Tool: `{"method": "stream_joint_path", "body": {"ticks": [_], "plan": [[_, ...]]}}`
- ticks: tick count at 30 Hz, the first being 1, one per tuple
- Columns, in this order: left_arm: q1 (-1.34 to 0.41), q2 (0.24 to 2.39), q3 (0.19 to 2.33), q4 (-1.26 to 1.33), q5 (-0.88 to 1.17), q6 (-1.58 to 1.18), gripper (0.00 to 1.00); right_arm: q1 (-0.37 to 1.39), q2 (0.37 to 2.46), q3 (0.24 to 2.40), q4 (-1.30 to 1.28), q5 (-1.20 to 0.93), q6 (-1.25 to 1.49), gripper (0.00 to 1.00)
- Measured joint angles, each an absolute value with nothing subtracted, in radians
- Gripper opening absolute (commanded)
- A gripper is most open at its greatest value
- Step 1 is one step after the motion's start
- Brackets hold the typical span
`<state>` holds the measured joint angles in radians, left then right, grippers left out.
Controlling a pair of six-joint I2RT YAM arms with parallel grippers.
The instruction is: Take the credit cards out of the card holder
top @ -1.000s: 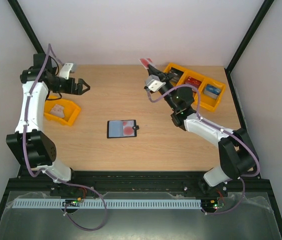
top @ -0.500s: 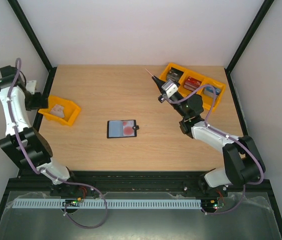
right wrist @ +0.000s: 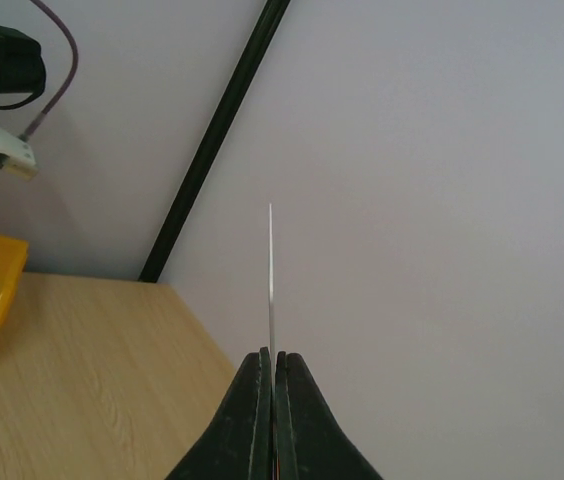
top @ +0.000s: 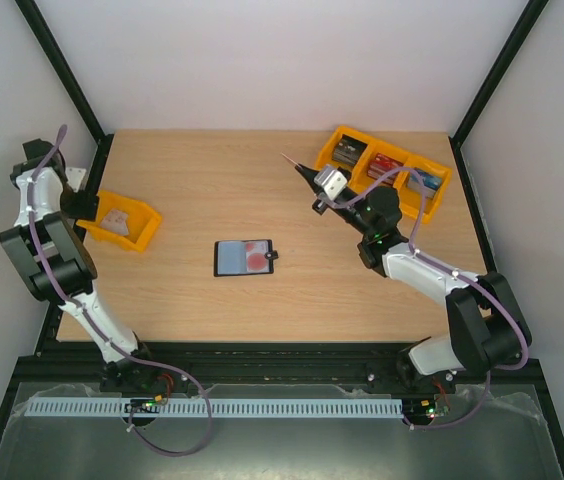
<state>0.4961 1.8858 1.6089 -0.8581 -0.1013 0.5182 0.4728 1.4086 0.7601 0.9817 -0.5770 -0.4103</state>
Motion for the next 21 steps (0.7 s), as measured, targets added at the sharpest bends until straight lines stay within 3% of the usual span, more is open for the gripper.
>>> {"method": "stream_joint_path", "body": {"ticks": [3, 8, 12, 21], "plan": [[0.485, 1.929, 1.609, -0.812, -0.100, 0.537, 0.88, 0.472, 1.409, 0.766, 0.942, -0.588, -0.427, 0.02], [0.453, 1.952, 1.549, -0.733, -0.057, 0.603, 0.52, 0.473, 1.419, 0.789, 0.900, -0.589, -0.445, 0.02], [0.442, 1.951, 1.497, -0.697, -0.019, 0.661, 0.30, 0.472, 1.439, 0.814, 0.852, -0.589, -0.465, 0.02], [0.410, 1.916, 1.420, -0.654, 0.076, 0.812, 0.11, 0.472, 1.445, 0.826, 0.795, -0.589, -0.487, 0.02]]}}
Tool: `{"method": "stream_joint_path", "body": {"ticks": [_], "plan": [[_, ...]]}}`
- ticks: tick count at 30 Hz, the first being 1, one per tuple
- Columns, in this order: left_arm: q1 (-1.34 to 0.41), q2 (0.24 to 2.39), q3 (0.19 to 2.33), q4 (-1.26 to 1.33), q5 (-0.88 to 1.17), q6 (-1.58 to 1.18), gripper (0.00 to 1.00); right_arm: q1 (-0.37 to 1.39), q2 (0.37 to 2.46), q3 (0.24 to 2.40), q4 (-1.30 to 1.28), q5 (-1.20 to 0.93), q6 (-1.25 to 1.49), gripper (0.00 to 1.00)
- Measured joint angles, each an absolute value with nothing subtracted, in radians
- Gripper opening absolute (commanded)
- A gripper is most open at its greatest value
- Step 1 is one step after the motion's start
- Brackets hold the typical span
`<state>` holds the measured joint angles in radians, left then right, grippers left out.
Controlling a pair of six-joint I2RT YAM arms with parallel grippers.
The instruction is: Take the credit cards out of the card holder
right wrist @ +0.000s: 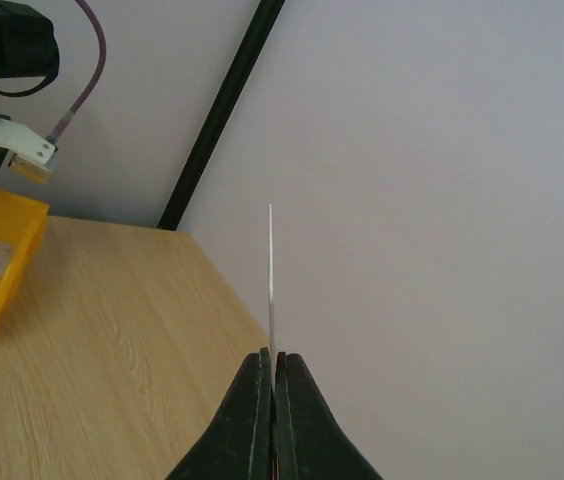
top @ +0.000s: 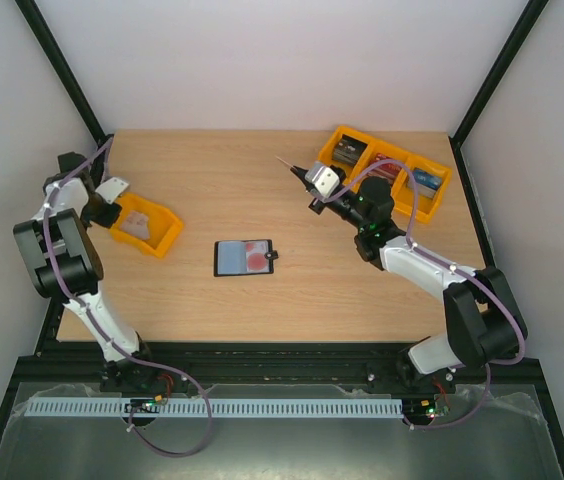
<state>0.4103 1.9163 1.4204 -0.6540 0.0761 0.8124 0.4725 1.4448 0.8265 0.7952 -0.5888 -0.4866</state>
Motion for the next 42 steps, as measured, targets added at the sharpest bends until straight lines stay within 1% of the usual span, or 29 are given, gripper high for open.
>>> {"method": "stream_joint_path", "body": {"ticks": [8, 15, 19, 20, 21, 24, 26, 27, 31, 33, 35, 37, 38, 42], "plan": [[0.282, 1.812, 1.328, -0.633, 0.132, 1.009, 0.09, 0.473, 1.445, 0.830, 0.760, -0.597, -0.497, 0.02], [0.199, 1.827, 1.341, -0.710, 0.184, 1.157, 0.10, 0.480, 1.445, 0.844, 0.684, -0.596, -0.536, 0.02], [0.172, 1.853, 1.347, -0.740, 0.191, 1.188, 0.14, 0.487, 1.445, 0.845, 0.639, -0.596, -0.558, 0.02], [0.168, 1.855, 1.347, -0.747, 0.192, 1.192, 0.17, 0.487, 1.445, 0.846, 0.628, -0.596, -0.562, 0.02], [0.166, 1.856, 1.347, -0.749, 0.193, 1.195, 0.23, 0.489, 1.445, 0.849, 0.616, -0.596, -0.566, 0.02], [0.161, 1.861, 1.347, -0.737, 0.175, 1.189, 0.47, 0.492, 1.445, 0.858, 0.595, -0.596, -0.576, 0.02], [0.161, 1.869, 1.353, -0.721, 0.167, 1.178, 0.66, 0.493, 1.444, 0.862, 0.588, -0.596, -0.577, 0.02], [0.161, 1.873, 1.363, -0.717, 0.164, 1.169, 0.72, 0.494, 1.444, 0.862, 0.584, -0.596, -0.579, 0.02], [0.161, 1.875, 1.428, -0.722, 0.189, 1.132, 0.91, 0.498, 1.441, 0.862, 0.561, -0.596, -0.581, 0.02], [0.162, 1.870, 1.460, -0.725, 0.212, 1.117, 0.94, 0.498, 1.437, 0.862, 0.552, -0.596, -0.584, 0.02], [0.162, 1.853, 1.485, -0.729, 0.240, 1.088, 0.95, 0.499, 1.432, 0.862, 0.543, -0.595, -0.588, 0.02], [0.162, 1.825, 1.498, -0.736, 0.266, 1.045, 0.90, 0.499, 1.425, 0.863, 0.531, -0.596, -0.592, 0.02], [0.159, 1.809, 1.504, -0.744, 0.276, 1.019, 0.85, 0.500, 1.421, 0.863, 0.526, -0.596, -0.595, 0.02], [0.105, 1.716, 1.513, -0.809, 0.275, 0.877, 0.56, 0.500, 1.409, 0.863, 0.514, -0.596, -0.599, 0.02]]}}
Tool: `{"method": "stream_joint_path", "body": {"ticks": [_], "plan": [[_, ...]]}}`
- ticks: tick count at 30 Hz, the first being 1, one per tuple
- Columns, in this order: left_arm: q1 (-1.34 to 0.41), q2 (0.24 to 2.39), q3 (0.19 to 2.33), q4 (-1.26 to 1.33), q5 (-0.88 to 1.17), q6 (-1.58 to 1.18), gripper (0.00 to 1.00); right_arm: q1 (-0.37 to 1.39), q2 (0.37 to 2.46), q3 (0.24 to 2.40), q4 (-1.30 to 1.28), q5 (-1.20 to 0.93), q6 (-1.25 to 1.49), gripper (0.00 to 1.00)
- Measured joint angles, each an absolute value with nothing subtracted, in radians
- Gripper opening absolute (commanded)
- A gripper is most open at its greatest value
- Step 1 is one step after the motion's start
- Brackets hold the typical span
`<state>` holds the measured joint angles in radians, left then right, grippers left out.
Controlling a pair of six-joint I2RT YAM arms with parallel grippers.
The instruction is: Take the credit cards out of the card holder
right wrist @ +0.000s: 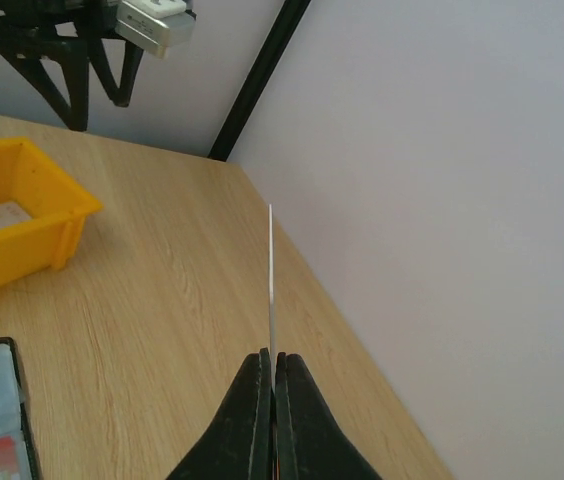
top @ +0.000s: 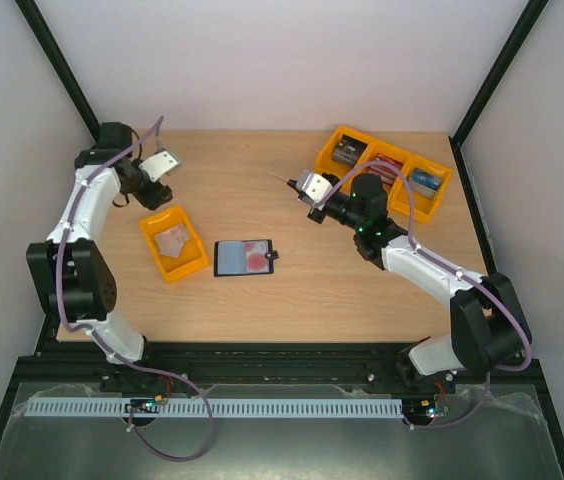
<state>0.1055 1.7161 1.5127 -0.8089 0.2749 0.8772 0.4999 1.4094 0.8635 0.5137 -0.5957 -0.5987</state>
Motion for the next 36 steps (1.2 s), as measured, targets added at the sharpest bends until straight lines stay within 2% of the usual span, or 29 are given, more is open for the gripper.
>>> {"method": "stream_joint_path", "body": {"ticks": [2, 4, 8, 25, 36], "plan": [[0.062, 1.682, 1.502, -0.846, 0.271, 0.804, 0.34, 0.500, 1.407, 0.863, 0.510, -0.596, -0.599, 0.01], [0.017, 1.656, 1.460, -0.881, 0.258, 0.742, 0.19, 0.500, 1.407, 0.865, 0.504, -0.598, -0.599, 0.02], [-0.019, 1.673, 1.356, -0.941, 0.228, 0.620, 0.04, 0.501, 1.407, 0.869, 0.502, -0.600, -0.598, 0.02], [-0.076, 1.730, 1.116, -0.778, 0.147, 0.396, 0.02, 0.505, 1.388, 0.869, 0.498, -0.596, -0.598, 0.02], [-0.075, 1.773, 1.094, -0.665, 0.069, 0.279, 0.02, 0.505, 1.387, 0.869, 0.493, -0.594, -0.598, 0.02]]}}
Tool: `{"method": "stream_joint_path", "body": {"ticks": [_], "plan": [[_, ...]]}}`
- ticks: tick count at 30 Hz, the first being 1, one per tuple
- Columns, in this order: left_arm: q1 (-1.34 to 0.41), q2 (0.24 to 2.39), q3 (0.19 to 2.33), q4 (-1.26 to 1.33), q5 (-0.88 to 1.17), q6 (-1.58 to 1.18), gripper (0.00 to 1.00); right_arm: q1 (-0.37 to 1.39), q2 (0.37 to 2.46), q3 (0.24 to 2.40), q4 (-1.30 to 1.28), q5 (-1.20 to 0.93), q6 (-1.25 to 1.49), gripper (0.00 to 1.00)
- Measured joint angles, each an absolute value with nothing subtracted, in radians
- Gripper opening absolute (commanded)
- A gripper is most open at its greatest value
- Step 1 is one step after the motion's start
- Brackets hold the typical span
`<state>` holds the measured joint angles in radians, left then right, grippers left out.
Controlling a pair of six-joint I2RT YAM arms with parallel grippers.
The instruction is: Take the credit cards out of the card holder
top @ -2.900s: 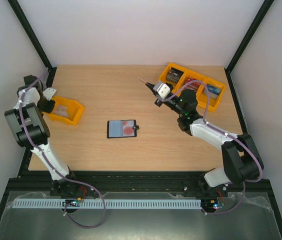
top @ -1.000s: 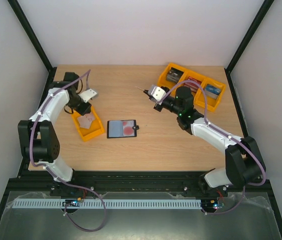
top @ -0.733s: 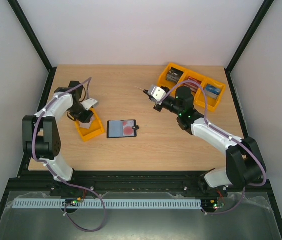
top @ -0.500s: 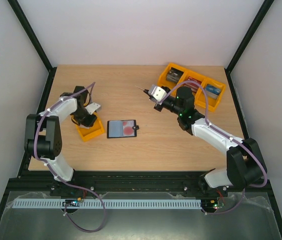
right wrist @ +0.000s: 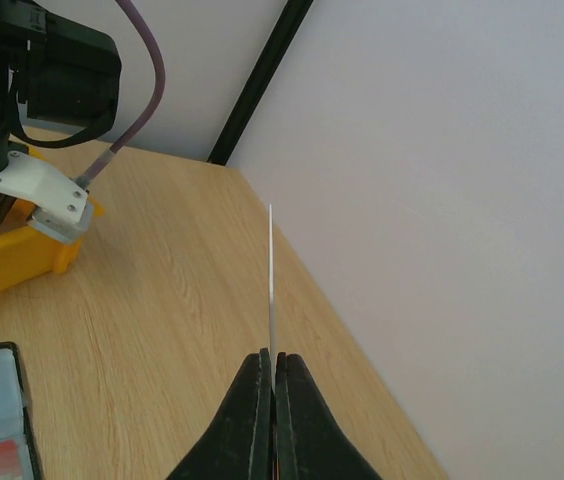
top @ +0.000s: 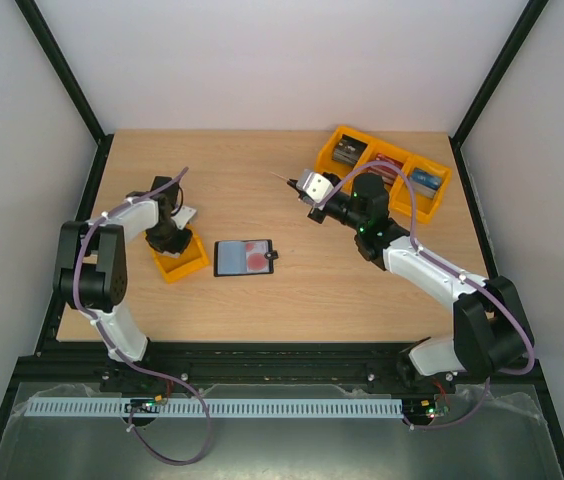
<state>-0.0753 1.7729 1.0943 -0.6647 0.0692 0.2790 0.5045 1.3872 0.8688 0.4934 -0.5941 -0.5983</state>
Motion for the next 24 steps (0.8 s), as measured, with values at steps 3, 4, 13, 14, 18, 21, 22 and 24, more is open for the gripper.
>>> {"method": "stream_joint_path", "body": {"ticks": [3, 4, 13, 14, 18, 21, 22, 24], "plan": [[-0.079, 1.776, 1.089, -0.632, -0.009, 0.273, 0.03, 0.505, 1.387, 0.869, 0.487, -0.592, -0.598, 0.02], [-0.079, 1.776, 1.084, -0.619, -0.033, 0.272, 0.02, 0.505, 1.386, 0.869, 0.483, -0.591, -0.598, 0.02], [-0.080, 1.775, 1.067, -0.567, -0.159, 0.260, 0.04, 0.505, 1.377, 0.869, 0.474, -0.585, -0.599, 0.02], [-0.080, 1.773, 1.067, -0.567, -0.145, 0.260, 0.05, 0.505, 1.376, 0.869, 0.472, -0.584, -0.599, 0.02], [-0.076, 1.744, 1.067, -0.572, 0.017, 0.254, 0.06, 0.505, 1.375, 0.873, 0.458, -0.582, -0.603, 0.02], [-0.075, 1.700, 1.056, -0.563, 0.157, 0.237, 0.03, 0.505, 1.374, 0.873, 0.451, -0.581, -0.603, 0.02], [-0.075, 1.689, 1.045, -0.556, 0.192, 0.231, 0.02, 0.505, 1.374, 0.873, 0.451, -0.581, -0.603, 0.02], [-0.075, 1.688, 1.021, -0.547, 0.221, 0.218, 0.02, 0.505, 1.374, 0.873, 0.450, -0.581, -0.603, 0.02]]}}
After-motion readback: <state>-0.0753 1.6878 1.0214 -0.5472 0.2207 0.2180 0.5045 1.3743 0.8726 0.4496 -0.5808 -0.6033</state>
